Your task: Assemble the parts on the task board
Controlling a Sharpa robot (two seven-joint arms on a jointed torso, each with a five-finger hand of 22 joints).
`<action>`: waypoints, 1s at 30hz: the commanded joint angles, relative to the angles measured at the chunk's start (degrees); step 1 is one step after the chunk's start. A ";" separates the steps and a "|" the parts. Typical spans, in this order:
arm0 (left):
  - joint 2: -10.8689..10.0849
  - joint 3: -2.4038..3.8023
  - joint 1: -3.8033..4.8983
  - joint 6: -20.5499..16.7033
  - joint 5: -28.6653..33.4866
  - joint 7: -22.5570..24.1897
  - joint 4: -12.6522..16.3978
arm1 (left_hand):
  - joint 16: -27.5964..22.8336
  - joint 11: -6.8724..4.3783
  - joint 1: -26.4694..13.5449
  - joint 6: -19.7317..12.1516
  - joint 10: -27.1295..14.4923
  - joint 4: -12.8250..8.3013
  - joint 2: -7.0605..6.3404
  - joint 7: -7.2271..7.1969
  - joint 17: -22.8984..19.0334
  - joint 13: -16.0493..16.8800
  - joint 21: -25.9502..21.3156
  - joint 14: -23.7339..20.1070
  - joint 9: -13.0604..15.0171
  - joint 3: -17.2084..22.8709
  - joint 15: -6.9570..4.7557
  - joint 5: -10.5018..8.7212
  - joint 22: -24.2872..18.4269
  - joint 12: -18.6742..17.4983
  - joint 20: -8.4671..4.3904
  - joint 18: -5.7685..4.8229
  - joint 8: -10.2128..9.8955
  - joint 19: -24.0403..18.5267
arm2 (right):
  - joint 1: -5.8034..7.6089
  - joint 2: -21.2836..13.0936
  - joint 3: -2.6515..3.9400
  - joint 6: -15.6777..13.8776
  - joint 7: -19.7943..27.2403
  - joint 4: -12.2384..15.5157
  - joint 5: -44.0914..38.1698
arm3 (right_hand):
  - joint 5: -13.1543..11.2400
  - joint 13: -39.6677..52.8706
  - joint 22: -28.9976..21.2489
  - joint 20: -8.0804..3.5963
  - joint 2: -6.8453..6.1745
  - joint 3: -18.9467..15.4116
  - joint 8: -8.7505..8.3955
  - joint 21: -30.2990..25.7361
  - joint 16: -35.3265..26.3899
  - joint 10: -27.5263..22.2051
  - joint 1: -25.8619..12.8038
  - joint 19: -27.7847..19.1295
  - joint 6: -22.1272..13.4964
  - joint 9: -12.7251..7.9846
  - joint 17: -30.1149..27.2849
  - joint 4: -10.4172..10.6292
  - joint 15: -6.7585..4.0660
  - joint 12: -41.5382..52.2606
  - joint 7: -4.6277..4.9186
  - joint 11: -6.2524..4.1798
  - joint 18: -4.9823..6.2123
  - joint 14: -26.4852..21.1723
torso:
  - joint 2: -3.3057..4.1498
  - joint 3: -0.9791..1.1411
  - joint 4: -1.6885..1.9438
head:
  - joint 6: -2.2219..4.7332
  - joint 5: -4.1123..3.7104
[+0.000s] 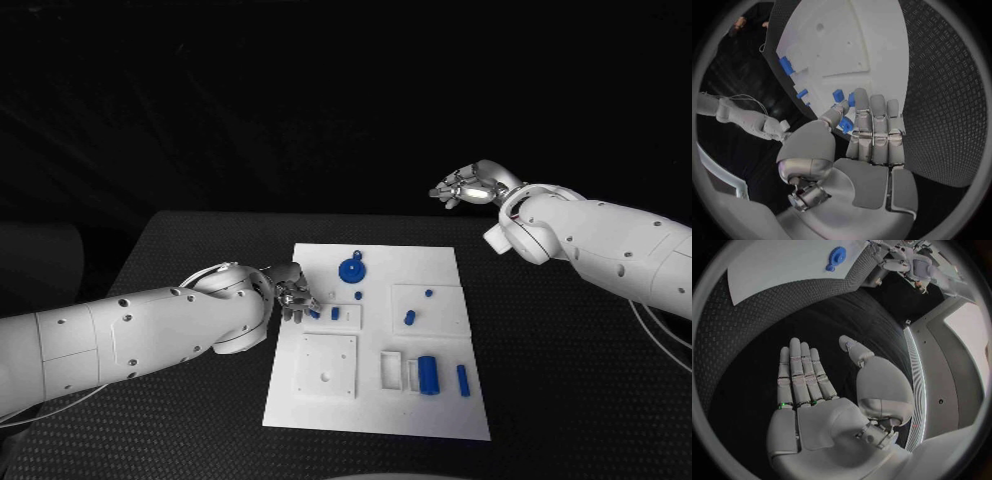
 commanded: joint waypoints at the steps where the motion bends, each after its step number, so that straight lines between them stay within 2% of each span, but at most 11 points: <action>1: 0.02 0.01 -0.03 -1.12 -1.14 0.87 0.10 | 0.26 -0.16 0.42 1.04 0.11 -0.07 -0.14 -0.67 0.07 0.09 0.31 0.46 0.08 0.18 -0.10 0.29 1.43 0.11 -1.47 0.02 0.19 0.39 | -0.01 -0.01 0.03 0.29 0.35 0.05 0.00 | 0.19 -0.03 0.06 0.30 -0.01 -0.08 0.26 -0.36 -0.35 0.21 -0.27 0.12 -0.40 -0.05 0.09 -0.20 0.27 -0.37 0.37 0.00 0.23 0.10 | 0.00 0.03 0.01 | 0.04 0.05; 30: 0.62 -0.01 -0.09 3.27 -2.71 0.33 -0.47 | 0.19 -0.16 0.55 1.02 0.08 -0.15 -0.14 -0.66 0.09 0.17 0.40 0.45 0.08 0.31 -0.12 0.52 1.41 0.03 -1.48 0.02 0.06 0.33 | -0.01 -0.04 0.03 0.31 0.32 0.12 0.00 | 0.21 -0.03 0.16 0.31 -0.01 -0.08 0.31 -0.49 -0.39 0.22 -0.27 0.15 -0.41 -0.10 0.14 -0.20 0.27 -0.38 0.36 -0.01 0.25 0.11 | 0.00 0.04 -0.06 | -0.31 0.18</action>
